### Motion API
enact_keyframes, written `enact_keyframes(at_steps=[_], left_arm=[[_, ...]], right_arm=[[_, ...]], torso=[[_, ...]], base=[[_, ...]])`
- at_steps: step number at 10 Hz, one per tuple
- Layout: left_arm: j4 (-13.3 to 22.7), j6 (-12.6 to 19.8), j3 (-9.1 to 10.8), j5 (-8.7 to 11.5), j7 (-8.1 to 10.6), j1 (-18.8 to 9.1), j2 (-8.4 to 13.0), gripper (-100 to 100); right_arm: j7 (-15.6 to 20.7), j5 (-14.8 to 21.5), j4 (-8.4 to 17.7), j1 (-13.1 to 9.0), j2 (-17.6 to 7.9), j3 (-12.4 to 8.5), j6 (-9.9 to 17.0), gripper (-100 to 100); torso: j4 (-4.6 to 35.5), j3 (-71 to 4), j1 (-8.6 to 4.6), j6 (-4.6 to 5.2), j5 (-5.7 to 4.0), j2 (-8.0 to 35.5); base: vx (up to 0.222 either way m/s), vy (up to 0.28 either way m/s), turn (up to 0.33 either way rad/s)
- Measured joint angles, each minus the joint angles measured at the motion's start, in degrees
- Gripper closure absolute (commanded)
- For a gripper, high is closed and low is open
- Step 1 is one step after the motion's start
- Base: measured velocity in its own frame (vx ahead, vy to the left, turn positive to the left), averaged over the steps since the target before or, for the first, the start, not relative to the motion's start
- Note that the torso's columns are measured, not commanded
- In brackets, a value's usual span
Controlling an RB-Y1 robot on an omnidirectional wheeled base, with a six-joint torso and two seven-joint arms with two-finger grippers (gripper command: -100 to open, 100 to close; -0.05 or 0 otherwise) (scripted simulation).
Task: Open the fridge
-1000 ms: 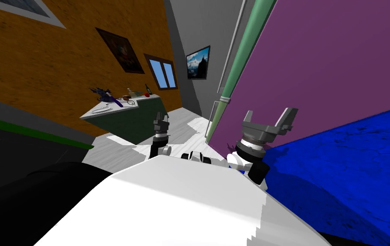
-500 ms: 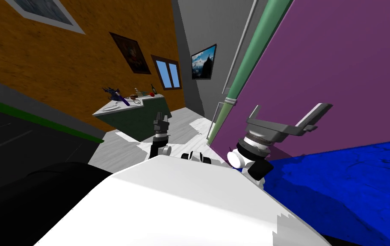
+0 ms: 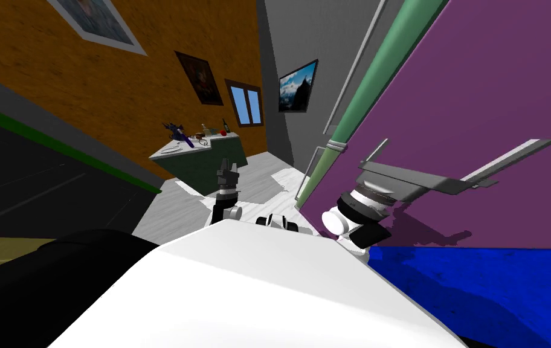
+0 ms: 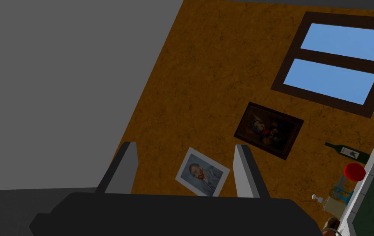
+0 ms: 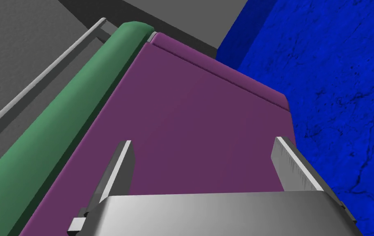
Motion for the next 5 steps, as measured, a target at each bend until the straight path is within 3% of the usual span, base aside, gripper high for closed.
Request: enact_keyframes(at_steps=[5], left_arm=[[0.00,0.00,0.00,0.00,0.00,0.00,0.00,0]], right_arm=[[-2.56,-7.93,-0.50,-4.39,-0.79,0.81,-4.97,-100]], torso=[[0.00,-0.01,0.03,0.00,0.01,-0.01]], base=[[0.056,-0.026,0.136]])
